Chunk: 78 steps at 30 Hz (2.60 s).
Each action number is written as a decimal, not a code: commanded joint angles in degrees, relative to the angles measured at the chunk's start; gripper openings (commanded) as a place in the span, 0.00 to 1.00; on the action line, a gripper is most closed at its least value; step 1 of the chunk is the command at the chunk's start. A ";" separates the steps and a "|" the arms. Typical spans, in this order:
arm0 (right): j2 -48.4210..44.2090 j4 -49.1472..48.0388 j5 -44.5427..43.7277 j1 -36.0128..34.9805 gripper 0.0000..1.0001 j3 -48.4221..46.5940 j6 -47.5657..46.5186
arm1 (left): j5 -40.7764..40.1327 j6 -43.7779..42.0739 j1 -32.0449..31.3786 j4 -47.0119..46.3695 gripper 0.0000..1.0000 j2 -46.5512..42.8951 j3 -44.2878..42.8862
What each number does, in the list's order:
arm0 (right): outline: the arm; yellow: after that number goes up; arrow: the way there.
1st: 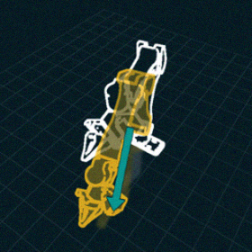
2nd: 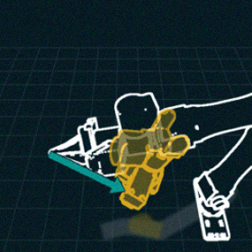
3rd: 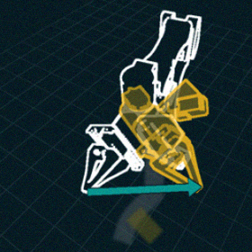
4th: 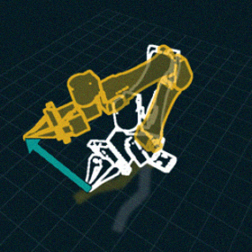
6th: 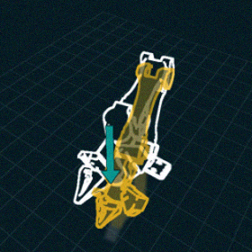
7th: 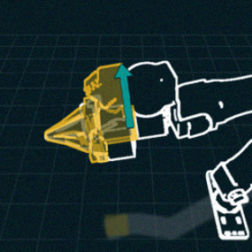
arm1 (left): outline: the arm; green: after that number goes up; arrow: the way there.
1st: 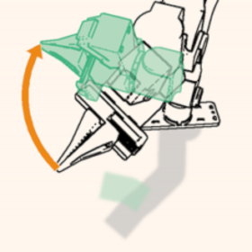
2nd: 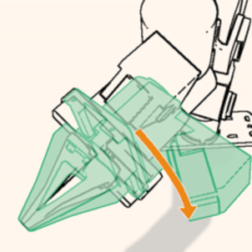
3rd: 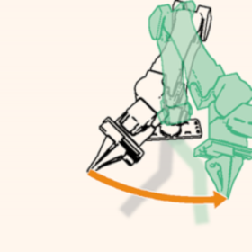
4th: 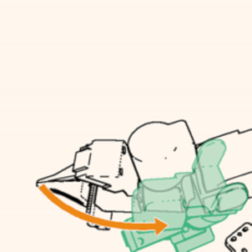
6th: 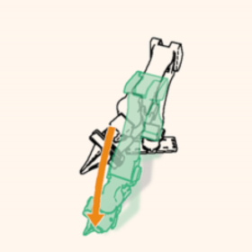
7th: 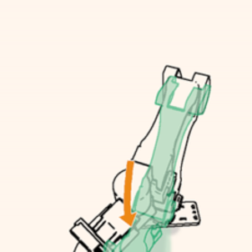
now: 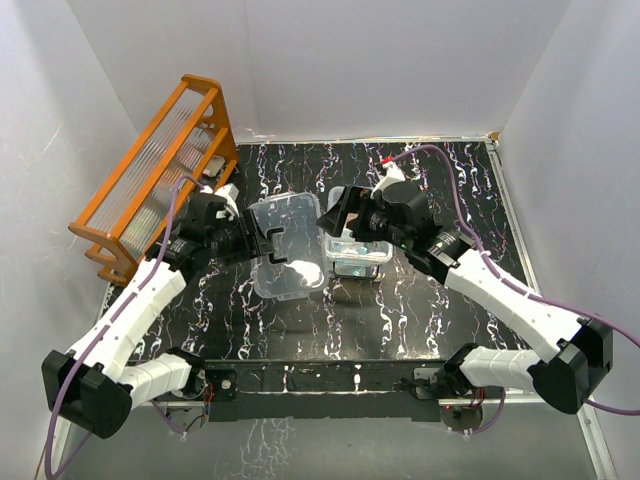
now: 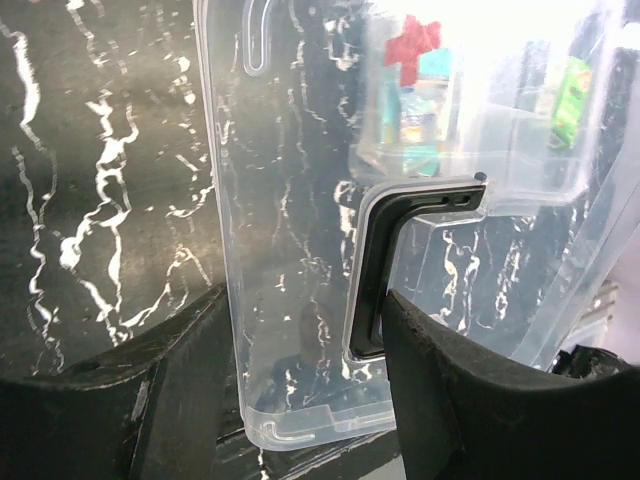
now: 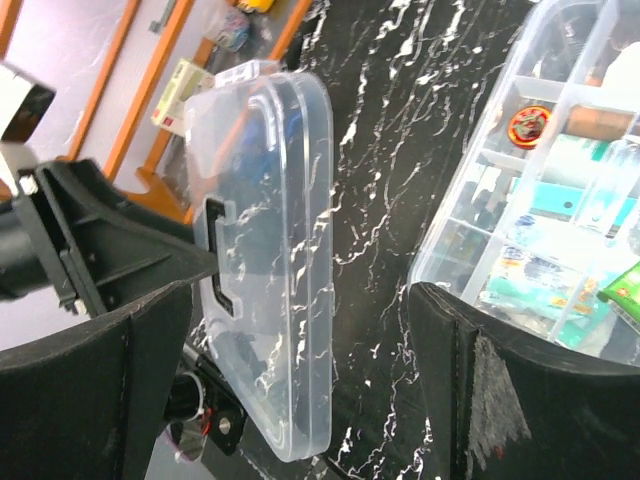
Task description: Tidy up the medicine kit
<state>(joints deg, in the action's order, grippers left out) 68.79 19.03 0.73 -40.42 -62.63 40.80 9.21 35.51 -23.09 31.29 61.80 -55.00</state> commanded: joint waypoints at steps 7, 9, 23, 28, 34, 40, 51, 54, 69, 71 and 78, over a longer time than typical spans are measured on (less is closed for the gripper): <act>-1.85 -9.96 10.47 1.09 0.87 6.13 2.84 | 11.73 -1.43 0.06 -3.72 0.42 5.32 -5.86; -1.23 -11.12 11.93 1.10 0.83 6.66 3.58 | 13.69 -1.02 0.12 -5.03 0.42 6.09 -5.86; -2.14 -23.03 13.41 4.25 0.37 11.84 11.90 | 18.37 -0.40 0.06 -7.43 0.44 10.51 -8.71; -3.79 -23.82 14.08 7.70 0.28 12.93 12.47 | 21.43 0.39 0.04 -8.59 0.57 13.72 -11.21; -5.10 -25.73 17.92 14.36 0.22 13.50 14.49 | 18.10 0.00 0.06 -6.53 0.78 18.09 -17.31; -5.03 -27.03 20.16 19.99 0.21 13.62 16.81 | 15.39 0.72 0.08 -6.30 0.82 20.82 -19.96; -2.32 -30.27 24.02 26.69 0.20 15.65 18.14 | 16.77 4.65 0.07 -13.97 0.80 24.69 -17.09; -1.60 -30.25 26.79 29.95 0.21 16.91 17.59 | 19.31 5.81 0.06 -15.72 0.77 27.00 -16.87; 3.79 -24.76 34.71 37.27 0.36 18.82 11.72 | 26.89 9.20 -2.97 -23.07 0.76 33.37 -14.43; 4.14 -23.12 33.84 37.40 0.37 18.42 10.61 | 26.65 9.27 -3.32 -23.03 0.75 33.85 -14.22; 6.13 -19.72 30.51 37.71 0.30 16.05 8.35 | 27.47 9.85 -5.21 -24.25 0.63 35.51 -13.78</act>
<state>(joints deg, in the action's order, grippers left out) 73.93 -1.74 32.93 -3.11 -43.44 51.75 34.48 44.84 -27.27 8.56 96.42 -69.23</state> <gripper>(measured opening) 0.307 0.654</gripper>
